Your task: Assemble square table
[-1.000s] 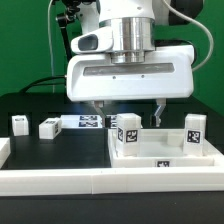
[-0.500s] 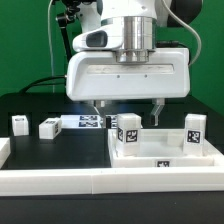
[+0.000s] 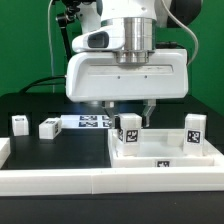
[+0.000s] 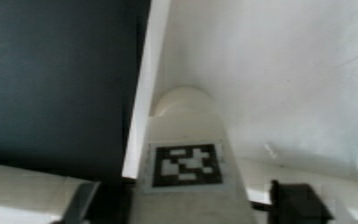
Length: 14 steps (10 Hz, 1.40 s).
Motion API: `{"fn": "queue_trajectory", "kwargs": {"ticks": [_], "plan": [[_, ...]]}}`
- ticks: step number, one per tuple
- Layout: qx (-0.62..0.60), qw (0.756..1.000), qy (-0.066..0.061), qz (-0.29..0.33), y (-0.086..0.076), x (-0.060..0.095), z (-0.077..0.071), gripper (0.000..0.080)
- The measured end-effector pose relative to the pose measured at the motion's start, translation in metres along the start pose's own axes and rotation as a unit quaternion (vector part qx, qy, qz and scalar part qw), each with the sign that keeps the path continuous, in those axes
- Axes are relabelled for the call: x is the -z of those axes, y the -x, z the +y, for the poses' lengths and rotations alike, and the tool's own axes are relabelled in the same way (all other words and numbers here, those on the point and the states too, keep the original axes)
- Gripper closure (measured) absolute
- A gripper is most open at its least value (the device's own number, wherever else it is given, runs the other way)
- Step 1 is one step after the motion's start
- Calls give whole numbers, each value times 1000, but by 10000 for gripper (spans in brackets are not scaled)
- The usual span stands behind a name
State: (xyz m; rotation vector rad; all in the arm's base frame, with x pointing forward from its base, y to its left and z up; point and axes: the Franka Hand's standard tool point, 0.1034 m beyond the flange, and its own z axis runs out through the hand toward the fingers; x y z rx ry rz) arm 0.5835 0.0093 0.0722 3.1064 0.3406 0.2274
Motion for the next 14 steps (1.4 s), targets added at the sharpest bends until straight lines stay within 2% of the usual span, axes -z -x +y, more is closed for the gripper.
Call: {"fn": "queue_trajectory", "kwargs": {"ticks": [3,5,7,8,10,11,13,14], "plan": [[-15,1000,0,0,0,0,0,511],[-183,983,-5,9,1,-1,-1,511],[-345,938,-13,15,2,-2,-1,511],[-382,924,-12,17,2,-1,-2,509],[-499,867,-12,16,2,-1,-4,509],[-541,841,-11,8,3,-2,-6,509],[-619,785,-16,-2,3,-1,-5,509],[-635,772,-16,-4,4,-1,-5,509]]}}
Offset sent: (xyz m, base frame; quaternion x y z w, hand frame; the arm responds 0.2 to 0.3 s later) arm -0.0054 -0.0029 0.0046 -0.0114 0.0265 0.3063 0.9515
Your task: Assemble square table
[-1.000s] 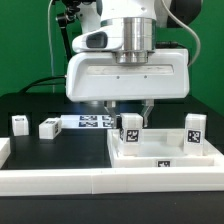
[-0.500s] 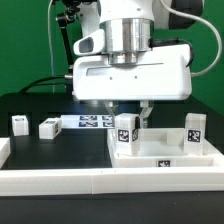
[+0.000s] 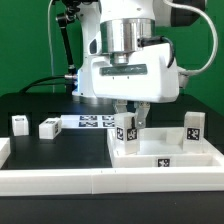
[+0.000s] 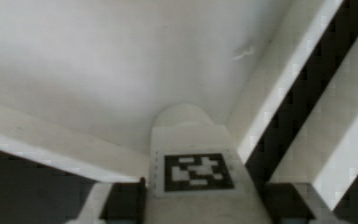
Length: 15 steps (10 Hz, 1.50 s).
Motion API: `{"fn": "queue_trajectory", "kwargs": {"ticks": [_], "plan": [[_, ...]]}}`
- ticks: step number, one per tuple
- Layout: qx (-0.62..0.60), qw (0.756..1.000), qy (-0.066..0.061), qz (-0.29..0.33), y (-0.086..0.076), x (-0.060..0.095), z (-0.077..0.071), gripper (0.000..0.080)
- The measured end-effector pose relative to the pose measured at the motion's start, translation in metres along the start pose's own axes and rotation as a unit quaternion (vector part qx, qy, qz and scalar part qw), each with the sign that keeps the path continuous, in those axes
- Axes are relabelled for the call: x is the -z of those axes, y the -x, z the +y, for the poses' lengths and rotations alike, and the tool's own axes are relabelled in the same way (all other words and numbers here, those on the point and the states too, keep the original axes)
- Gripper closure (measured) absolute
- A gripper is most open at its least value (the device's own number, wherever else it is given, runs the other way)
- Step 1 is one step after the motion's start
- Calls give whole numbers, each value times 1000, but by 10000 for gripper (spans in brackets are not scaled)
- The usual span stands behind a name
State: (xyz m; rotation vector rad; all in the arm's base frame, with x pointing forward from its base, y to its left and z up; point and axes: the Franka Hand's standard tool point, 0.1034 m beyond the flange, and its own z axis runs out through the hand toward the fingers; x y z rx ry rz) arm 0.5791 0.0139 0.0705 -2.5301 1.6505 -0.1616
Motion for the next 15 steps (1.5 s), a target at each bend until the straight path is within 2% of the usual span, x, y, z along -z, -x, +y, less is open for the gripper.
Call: {"fn": "queue_trajectory", "kwargs": {"ticks": [4,5,6,8,10,15], "plan": [[-38,999,-1,-2,1,0,0,508],[-20,1000,-1,-2,1,0,0,312],[22,1000,-1,-1,1,0,0,188],[130,991,0,0,2,0,0,161],[254,967,2,0,0,0,0,153],[468,883,10,5,-4,-2,7,151]]}}
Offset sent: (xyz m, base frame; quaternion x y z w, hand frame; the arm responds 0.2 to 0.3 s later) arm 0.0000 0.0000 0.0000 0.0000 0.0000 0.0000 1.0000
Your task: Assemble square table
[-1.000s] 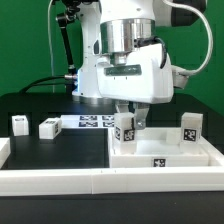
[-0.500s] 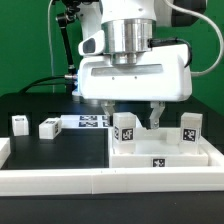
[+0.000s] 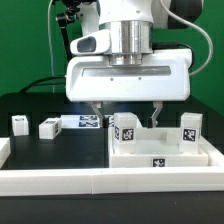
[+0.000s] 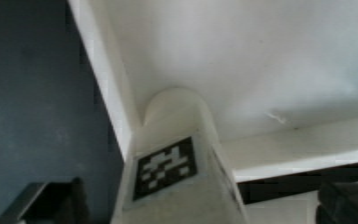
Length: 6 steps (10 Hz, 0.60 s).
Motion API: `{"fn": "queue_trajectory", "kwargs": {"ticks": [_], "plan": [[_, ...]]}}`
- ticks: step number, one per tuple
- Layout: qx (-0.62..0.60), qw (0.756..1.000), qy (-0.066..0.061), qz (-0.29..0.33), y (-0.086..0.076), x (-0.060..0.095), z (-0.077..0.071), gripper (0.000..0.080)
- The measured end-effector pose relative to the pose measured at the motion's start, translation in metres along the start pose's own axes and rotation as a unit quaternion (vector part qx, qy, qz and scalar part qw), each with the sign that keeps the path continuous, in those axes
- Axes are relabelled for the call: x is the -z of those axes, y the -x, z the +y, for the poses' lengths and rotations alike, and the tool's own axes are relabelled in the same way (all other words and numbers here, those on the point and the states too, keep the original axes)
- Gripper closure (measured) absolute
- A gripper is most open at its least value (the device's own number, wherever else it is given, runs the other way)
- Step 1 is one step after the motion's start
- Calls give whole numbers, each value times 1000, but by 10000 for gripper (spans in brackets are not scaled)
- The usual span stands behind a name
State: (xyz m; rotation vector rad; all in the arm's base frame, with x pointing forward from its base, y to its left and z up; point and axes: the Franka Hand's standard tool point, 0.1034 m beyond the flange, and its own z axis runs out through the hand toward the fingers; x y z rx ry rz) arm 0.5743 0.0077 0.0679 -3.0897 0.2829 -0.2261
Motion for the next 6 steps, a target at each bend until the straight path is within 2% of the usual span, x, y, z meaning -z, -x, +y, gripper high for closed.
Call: {"fn": "queue_trajectory", "kwargs": {"ticks": [3,6], "plan": [[156,988,14,-9,-4,2,0,151],[233,972,15,-10,-5,2,5,151]]}}
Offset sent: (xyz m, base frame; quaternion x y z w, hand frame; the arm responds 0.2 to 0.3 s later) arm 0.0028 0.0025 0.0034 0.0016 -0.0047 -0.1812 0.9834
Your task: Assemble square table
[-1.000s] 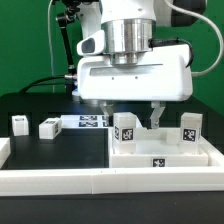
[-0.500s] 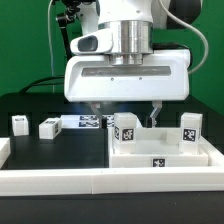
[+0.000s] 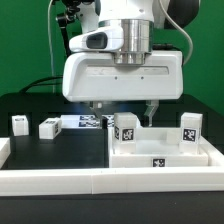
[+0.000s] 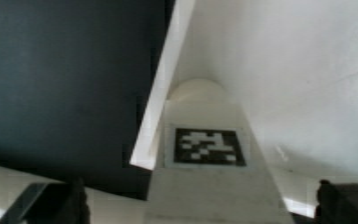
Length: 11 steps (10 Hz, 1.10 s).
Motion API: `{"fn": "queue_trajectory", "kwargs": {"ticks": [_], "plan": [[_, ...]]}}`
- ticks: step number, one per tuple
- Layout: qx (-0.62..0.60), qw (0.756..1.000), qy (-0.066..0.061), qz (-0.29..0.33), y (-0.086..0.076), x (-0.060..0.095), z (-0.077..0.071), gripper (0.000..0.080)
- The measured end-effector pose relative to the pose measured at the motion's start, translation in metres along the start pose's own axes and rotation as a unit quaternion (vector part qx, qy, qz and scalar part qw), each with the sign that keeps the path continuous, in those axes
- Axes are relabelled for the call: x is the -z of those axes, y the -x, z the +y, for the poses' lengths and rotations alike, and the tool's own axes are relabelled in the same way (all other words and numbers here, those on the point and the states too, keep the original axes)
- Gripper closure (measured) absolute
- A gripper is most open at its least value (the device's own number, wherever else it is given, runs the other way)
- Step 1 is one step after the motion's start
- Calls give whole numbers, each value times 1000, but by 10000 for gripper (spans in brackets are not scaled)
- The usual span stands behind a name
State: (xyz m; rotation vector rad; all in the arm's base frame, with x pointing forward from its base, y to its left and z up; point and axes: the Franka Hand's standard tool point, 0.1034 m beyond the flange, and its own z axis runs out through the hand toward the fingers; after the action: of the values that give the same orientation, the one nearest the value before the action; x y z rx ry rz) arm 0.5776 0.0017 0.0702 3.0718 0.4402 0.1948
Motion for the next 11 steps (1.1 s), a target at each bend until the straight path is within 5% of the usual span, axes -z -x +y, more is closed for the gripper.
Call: {"fn": "queue_trajectory", "kwargs": {"ticks": [3,8,11], "plan": [[-3,1000,0,0,0,0,0,508],[-190,982,-5,1,-1,0,-4,508],[-374,928,-9,0,-1,0,-6,508]]}}
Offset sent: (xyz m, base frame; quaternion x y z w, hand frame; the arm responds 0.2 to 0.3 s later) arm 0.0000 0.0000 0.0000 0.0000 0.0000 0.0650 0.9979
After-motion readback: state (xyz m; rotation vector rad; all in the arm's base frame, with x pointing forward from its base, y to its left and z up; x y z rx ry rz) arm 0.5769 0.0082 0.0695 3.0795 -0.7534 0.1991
